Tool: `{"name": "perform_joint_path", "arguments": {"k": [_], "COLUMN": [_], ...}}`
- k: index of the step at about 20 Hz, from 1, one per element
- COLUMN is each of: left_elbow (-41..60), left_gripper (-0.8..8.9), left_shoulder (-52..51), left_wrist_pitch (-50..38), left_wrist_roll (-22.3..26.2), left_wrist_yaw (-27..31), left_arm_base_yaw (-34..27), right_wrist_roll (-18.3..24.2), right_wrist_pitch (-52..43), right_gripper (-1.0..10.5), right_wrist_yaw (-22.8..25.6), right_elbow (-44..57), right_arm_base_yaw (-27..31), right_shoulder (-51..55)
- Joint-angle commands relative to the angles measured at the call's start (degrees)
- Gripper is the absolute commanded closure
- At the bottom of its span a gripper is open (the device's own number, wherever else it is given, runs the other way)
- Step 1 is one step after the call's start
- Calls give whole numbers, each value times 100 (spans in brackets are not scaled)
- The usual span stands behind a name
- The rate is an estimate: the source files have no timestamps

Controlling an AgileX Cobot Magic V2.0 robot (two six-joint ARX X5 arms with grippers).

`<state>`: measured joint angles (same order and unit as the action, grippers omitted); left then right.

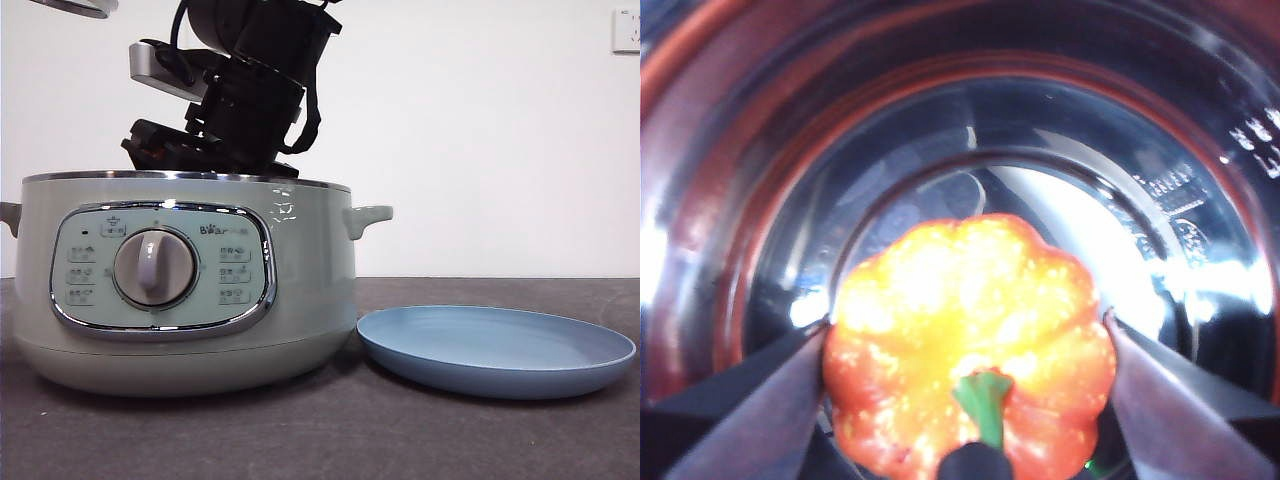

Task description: Take the pumpkin out from the steamer,put the pumpkin in the blue plate,close the lid

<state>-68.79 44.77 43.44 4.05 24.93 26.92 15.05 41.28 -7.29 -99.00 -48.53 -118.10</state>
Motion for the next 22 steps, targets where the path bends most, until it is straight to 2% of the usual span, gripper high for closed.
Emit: {"name": "perform_joint_path", "arguments": {"k": [1,4,6,8,9,11,12,15,17,18,22], "left_elbow": [-114,-114,-114,-114,-114,-114,-114,-114,-114,-114,-114], "left_gripper": [822,822,822,822,822,822,822,822,822,822,822], "left_shoulder": [-72,-55,4,9,9,9,9,9,9,9,9], "left_wrist_pitch": [-216,-221,-223,-282,-358,-481,-538,-621,-621,-621,-614], "left_wrist_roll": [70,70,68,66,63,63,63,59,48,46,44], "left_wrist_yaw": [46,33,22,-162,-275,-286,-295,-463,-581,-590,-595], "left_arm_base_yaw": [9,9,9,9,9,9,9,9,9,9,9], "right_wrist_roll": [44,-20,-22,-205,-463,-1353,-1637,-2177,-2400,-2490,-2496], "right_wrist_pitch": [61,380,905,1622,2048,2662,2870,3333,3230,3018,1488], "right_gripper": [954,954,954,954,954,954,954,955,955,955,954], "right_wrist_yaw": [22,48,57,278,391,807,1001,1834,2557,2774,2817], "right_elbow": [-13,-13,-13,-13,-13,-11,-4,181,647,986,2697], "right_arm_base_yaw": [-9,35,168,400,608,997,1178,1561,1657,1683,1707], "right_shoulder": [33,525,1058,1591,1891,2286,2409,2743,3047,3226,3989]}}
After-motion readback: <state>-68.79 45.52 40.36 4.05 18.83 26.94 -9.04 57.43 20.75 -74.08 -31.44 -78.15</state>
